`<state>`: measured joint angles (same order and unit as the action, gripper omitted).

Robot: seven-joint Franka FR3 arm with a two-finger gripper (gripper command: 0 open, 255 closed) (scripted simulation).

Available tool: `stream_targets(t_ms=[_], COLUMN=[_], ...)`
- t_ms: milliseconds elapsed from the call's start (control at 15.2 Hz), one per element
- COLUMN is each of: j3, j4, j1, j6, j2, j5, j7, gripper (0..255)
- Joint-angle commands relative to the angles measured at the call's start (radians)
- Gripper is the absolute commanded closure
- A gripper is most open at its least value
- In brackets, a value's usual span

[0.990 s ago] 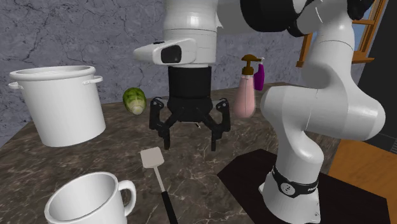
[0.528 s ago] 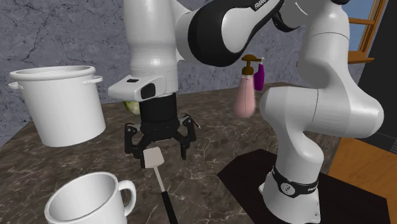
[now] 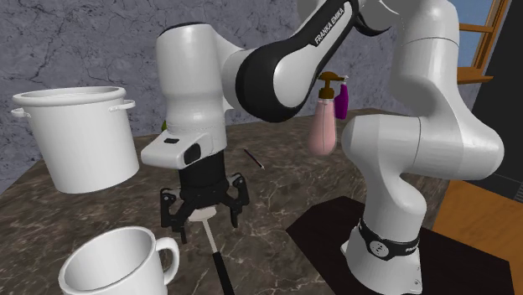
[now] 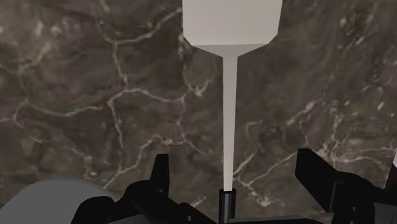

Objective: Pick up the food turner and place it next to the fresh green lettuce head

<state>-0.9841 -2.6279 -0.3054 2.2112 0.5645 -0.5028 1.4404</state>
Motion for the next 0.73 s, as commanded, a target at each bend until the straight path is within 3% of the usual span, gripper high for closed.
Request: stream_targets(t_ms=[0,462,528,660], j3=[-0.020,-0.020,-0.020,-0.020], j4=[-0.010,-0.010,-0.010,-0.010], j1=[-0.009,-0.009,-0.009,-0.009], j6=[0.030,0.030,0.030,0.030], j2=[-0.018,-0.018,-0.018,-0.018], j5=[-0.003,-0.003,-0.003,-0.003], j7=[0.004,0.004,0.004,0.004], gripper=[0,0,255,255])
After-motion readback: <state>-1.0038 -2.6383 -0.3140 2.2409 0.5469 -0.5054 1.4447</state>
